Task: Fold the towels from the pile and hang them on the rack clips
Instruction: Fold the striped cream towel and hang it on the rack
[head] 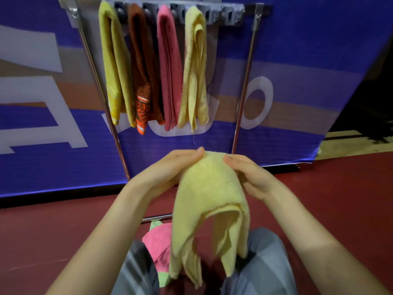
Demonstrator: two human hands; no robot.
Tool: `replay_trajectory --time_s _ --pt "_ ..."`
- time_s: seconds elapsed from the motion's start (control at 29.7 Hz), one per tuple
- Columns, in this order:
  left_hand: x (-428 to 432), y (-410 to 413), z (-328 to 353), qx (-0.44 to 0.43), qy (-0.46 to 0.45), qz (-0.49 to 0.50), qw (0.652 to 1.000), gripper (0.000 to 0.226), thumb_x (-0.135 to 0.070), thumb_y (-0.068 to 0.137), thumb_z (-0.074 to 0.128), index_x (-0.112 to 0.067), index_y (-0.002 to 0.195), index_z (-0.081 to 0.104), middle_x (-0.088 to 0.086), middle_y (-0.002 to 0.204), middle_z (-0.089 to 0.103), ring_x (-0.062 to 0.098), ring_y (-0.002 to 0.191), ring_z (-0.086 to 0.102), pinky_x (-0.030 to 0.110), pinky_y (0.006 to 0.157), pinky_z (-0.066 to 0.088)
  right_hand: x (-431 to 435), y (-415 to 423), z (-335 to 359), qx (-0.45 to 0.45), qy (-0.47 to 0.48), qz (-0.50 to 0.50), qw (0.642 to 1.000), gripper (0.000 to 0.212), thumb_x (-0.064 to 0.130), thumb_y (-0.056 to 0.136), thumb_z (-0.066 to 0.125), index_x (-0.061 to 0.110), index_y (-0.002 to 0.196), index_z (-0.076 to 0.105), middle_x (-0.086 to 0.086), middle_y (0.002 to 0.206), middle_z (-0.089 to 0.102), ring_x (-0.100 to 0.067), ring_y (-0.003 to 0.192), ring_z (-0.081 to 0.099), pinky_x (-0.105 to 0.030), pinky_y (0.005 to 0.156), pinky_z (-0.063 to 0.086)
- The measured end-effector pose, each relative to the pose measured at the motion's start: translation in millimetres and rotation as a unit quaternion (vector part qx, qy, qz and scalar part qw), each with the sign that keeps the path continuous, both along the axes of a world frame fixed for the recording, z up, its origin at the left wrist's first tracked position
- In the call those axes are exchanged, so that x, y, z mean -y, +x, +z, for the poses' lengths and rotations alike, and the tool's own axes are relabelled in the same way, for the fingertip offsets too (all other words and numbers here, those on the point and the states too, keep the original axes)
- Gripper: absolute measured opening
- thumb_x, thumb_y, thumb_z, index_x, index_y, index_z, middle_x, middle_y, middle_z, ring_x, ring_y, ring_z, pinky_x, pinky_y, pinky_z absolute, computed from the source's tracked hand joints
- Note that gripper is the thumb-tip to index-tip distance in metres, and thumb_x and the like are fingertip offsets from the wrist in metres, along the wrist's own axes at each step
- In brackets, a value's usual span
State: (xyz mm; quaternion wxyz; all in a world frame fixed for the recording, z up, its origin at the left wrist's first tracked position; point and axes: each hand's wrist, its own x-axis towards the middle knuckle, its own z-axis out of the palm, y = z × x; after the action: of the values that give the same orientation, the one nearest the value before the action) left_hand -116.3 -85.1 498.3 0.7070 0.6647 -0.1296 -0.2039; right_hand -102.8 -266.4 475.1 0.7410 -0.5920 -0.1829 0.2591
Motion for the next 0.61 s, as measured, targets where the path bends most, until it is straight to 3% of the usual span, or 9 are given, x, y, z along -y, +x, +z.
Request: replay_trajectory --time_s 0.17,0.34,0.47,0.61 --pt "25 27 33 0.006 -0.020 -0.021 1.000 0.030 -0.030 0.088 0.043 -0.011 0.089 0.065 -0.004 0.076 0.072 0.005 0.072 0.067 0.017 0.070 0.052 14 20 21 0.019 0.000 -0.021 1.000 0.047 0.045 0.058 0.075 0.019 0.097 0.070 0.002 0.094 0.072 -0.009 0.089 0.067 -0.018 0.073 0.053" --pt "44 64 51 -0.004 0.025 0.010 1.000 0.025 -0.030 0.089 0.050 -0.012 0.084 0.067 -0.004 0.074 0.073 0.006 0.073 0.068 0.017 0.071 0.053 37 46 42 0.037 -0.087 -0.070 0.993 0.037 0.029 0.080 0.056 0.012 0.114 0.059 -0.004 0.105 0.065 -0.013 0.094 0.062 -0.024 0.079 0.051" --pt "58 91 68 0.043 0.042 0.027 0.998 0.016 -0.022 0.088 0.054 -0.014 0.075 0.060 -0.001 0.067 0.063 0.008 0.063 0.059 0.014 0.058 0.049 39 66 55 0.044 -0.078 -0.077 0.993 0.025 0.037 0.079 0.059 0.019 0.095 0.068 0.000 0.091 0.067 -0.011 0.085 0.062 -0.023 0.078 0.048" --pt "70 118 78 0.096 0.033 0.032 0.994 0.014 -0.018 0.088 0.053 -0.016 0.074 0.055 -0.003 0.063 0.055 0.003 0.054 0.052 0.013 0.053 0.043 39 94 66 0.046 -0.044 -0.116 0.991 0.034 0.039 0.071 0.068 0.013 0.093 0.069 -0.001 0.089 0.072 -0.010 0.081 0.066 -0.020 0.074 0.052"
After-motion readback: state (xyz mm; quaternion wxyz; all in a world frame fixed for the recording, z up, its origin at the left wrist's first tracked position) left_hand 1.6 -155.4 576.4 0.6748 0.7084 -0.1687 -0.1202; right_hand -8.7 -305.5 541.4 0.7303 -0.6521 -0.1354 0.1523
